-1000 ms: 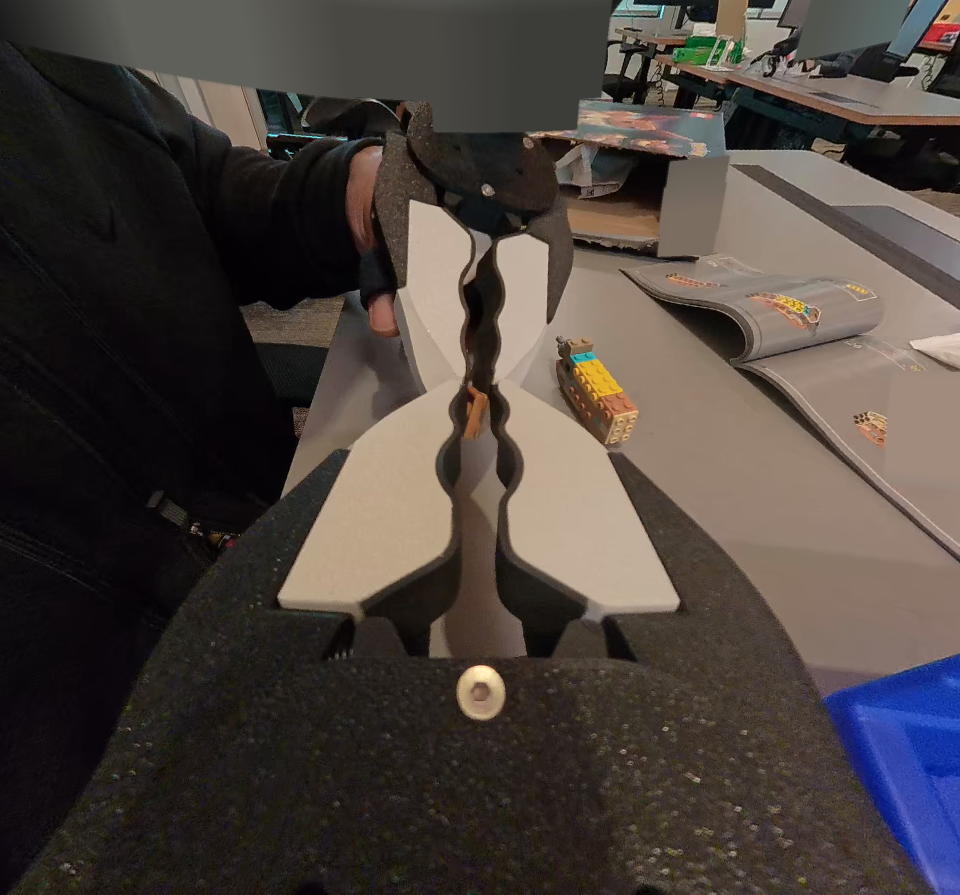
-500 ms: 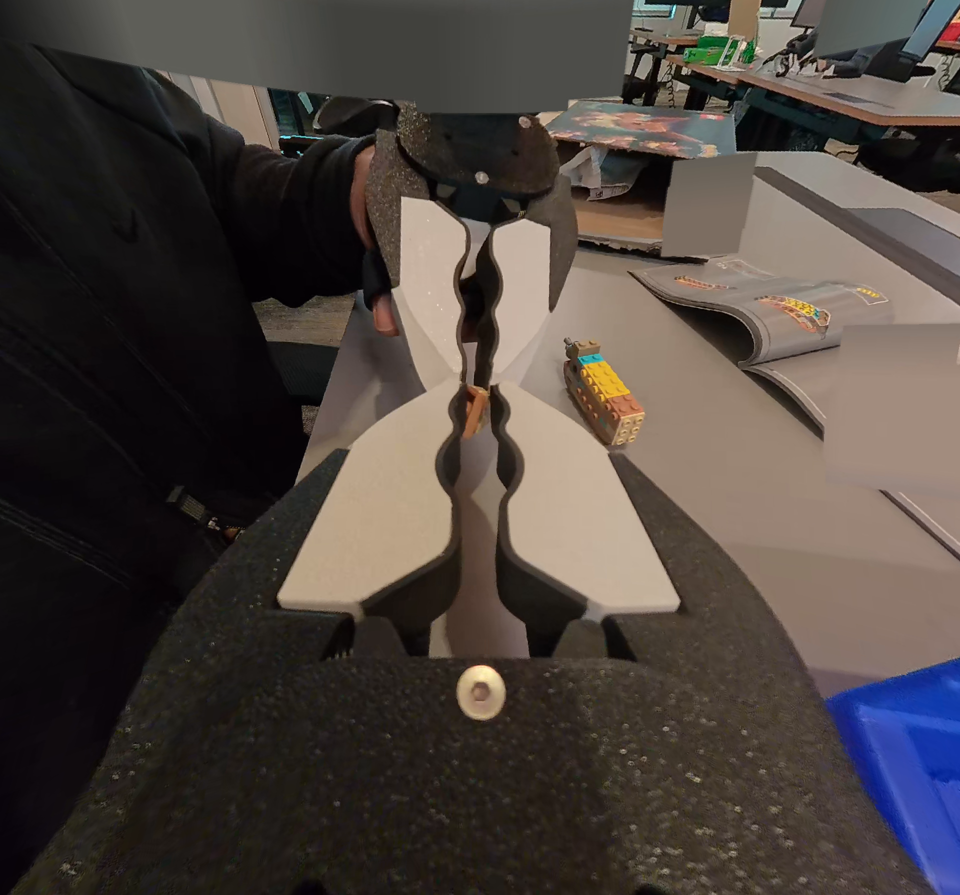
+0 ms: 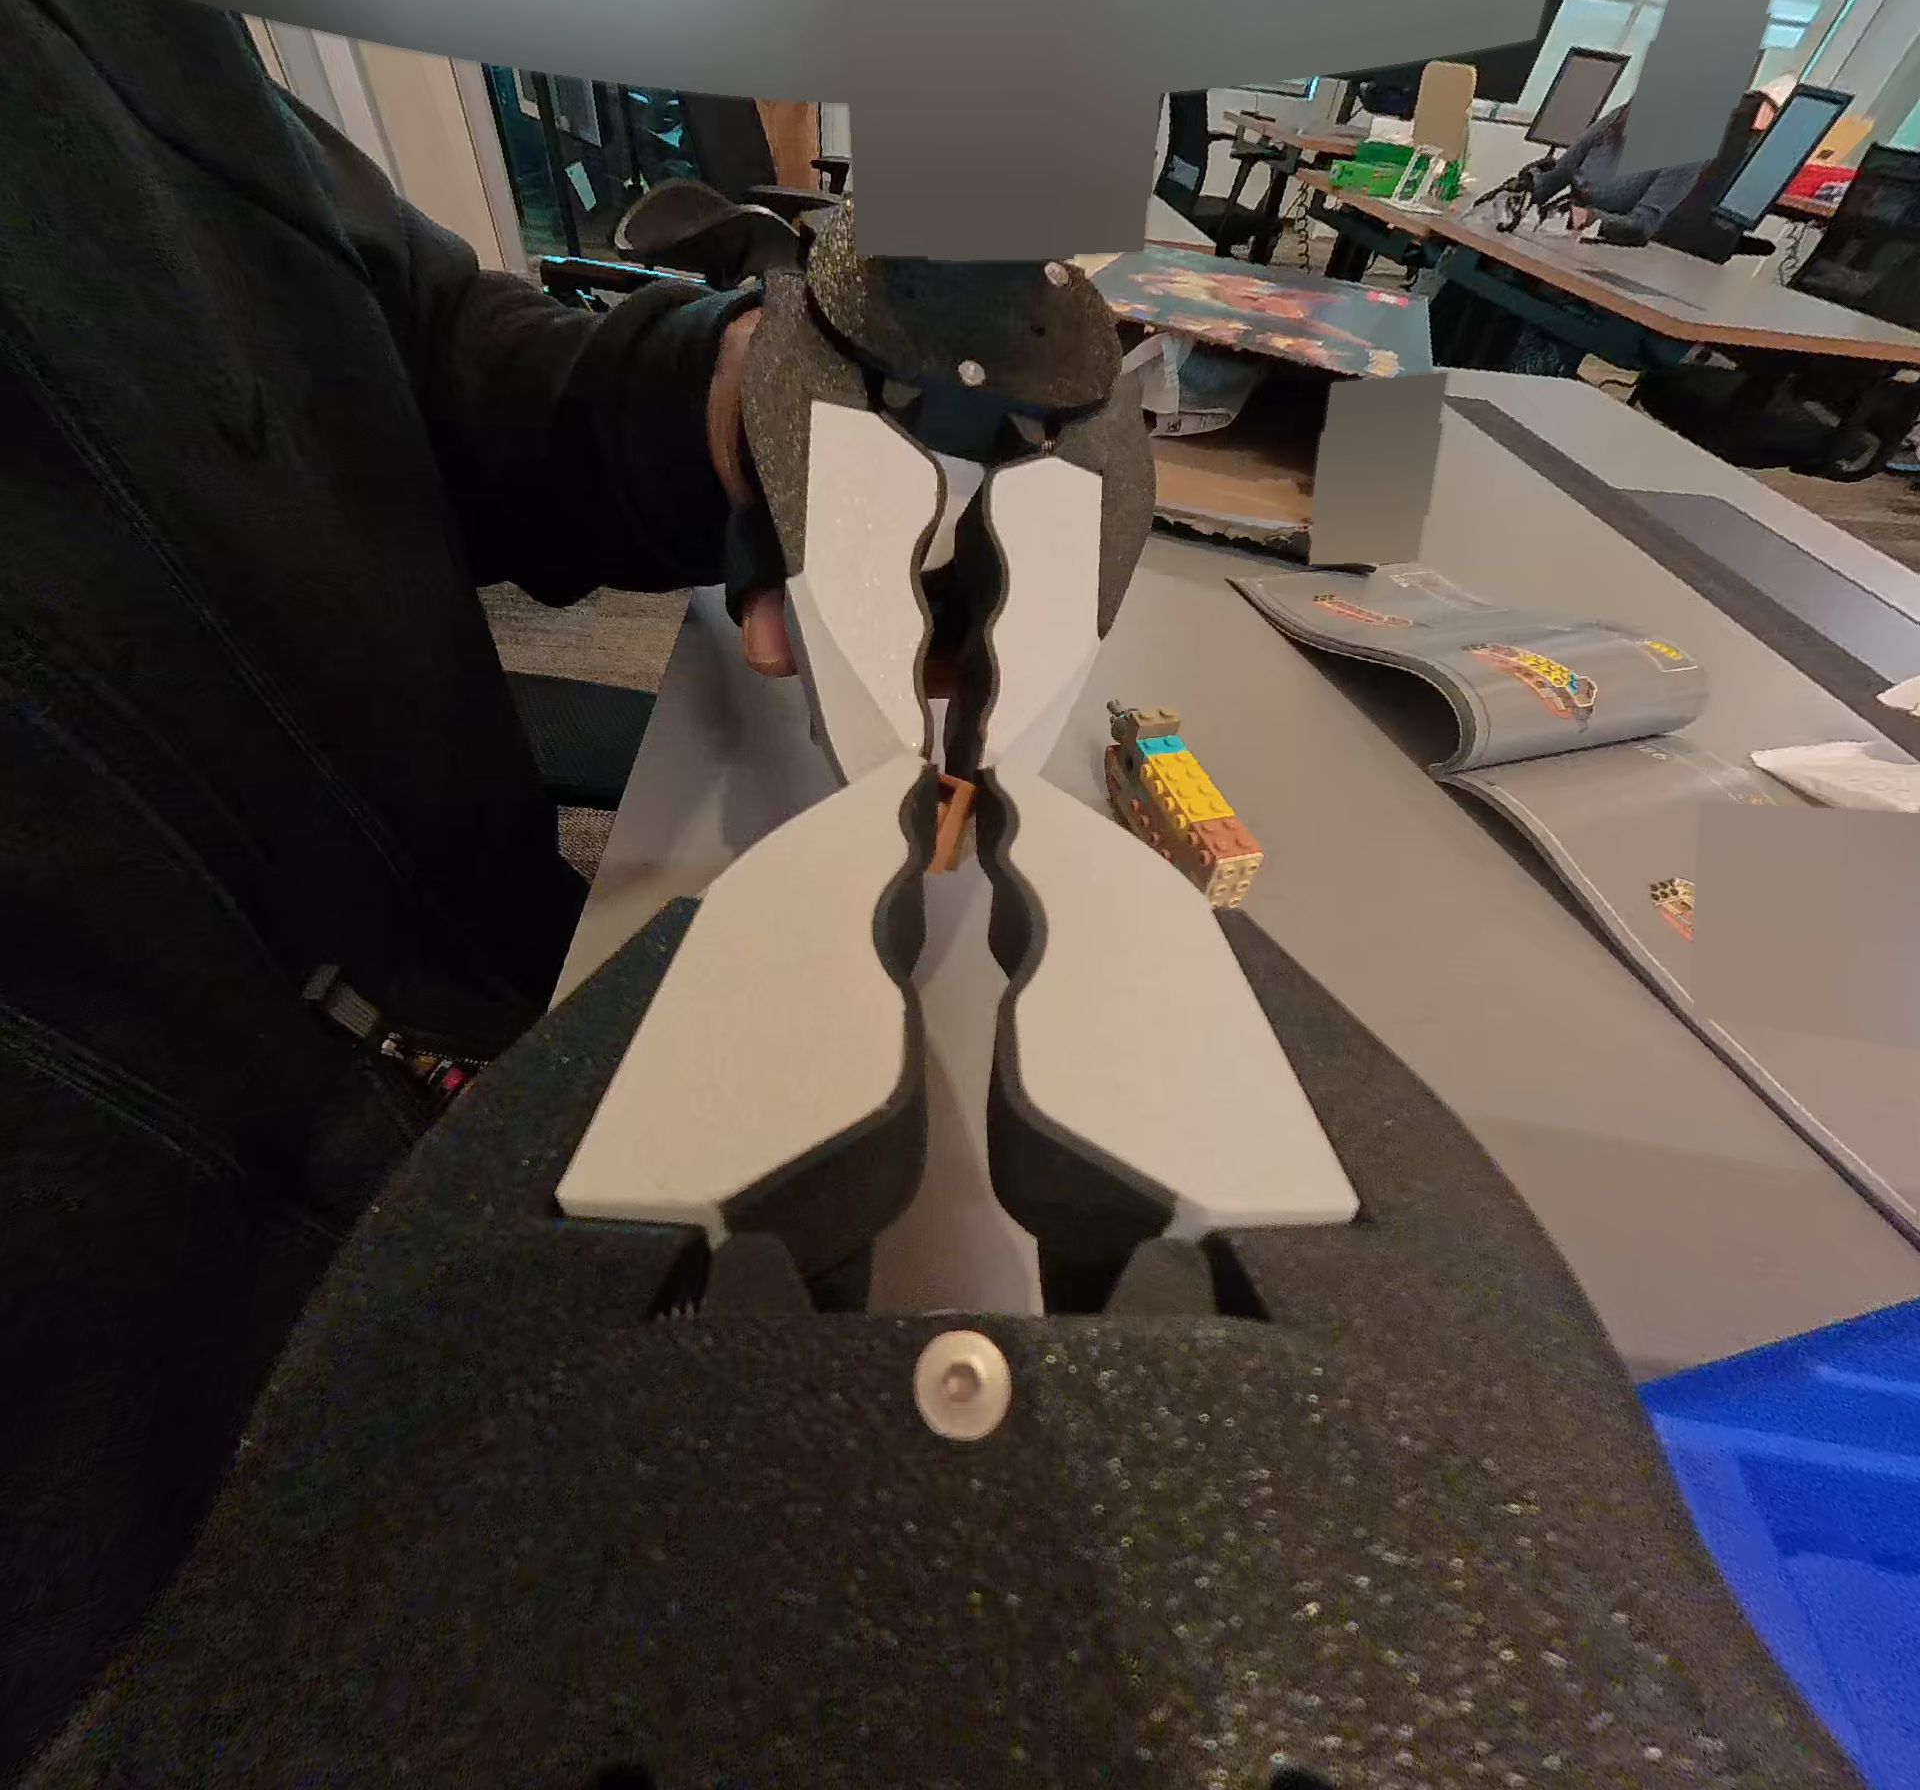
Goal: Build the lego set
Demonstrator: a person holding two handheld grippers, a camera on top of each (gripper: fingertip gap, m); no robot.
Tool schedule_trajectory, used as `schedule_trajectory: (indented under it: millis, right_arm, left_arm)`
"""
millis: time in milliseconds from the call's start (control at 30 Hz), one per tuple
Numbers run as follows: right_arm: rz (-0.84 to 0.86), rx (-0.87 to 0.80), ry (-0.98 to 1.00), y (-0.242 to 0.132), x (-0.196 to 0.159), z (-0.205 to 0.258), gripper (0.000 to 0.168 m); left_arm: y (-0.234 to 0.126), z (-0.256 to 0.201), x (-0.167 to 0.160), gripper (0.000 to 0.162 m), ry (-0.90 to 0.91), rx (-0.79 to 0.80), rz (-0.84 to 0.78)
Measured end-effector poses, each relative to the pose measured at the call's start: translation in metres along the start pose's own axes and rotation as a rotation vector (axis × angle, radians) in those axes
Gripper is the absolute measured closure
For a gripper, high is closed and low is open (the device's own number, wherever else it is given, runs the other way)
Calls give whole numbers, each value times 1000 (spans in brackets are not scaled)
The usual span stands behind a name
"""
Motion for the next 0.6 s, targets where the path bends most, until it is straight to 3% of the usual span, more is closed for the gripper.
schedule_trajectory:
  millis: [600]
  right_arm:
    - [-3,-56,-112,-1,3,4,161]
  left_arm:
    - [0,-3,2,157,-20,-6,-51]
Point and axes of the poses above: each gripper's, where its closed fingertips meet, y out along the fingers, x out of its top, z = x × y across the jaws, the point moved 3 cm from there along -y, back along the fingers, and after that the axes turned 4 degrees about -z, right-handed, at the moved point
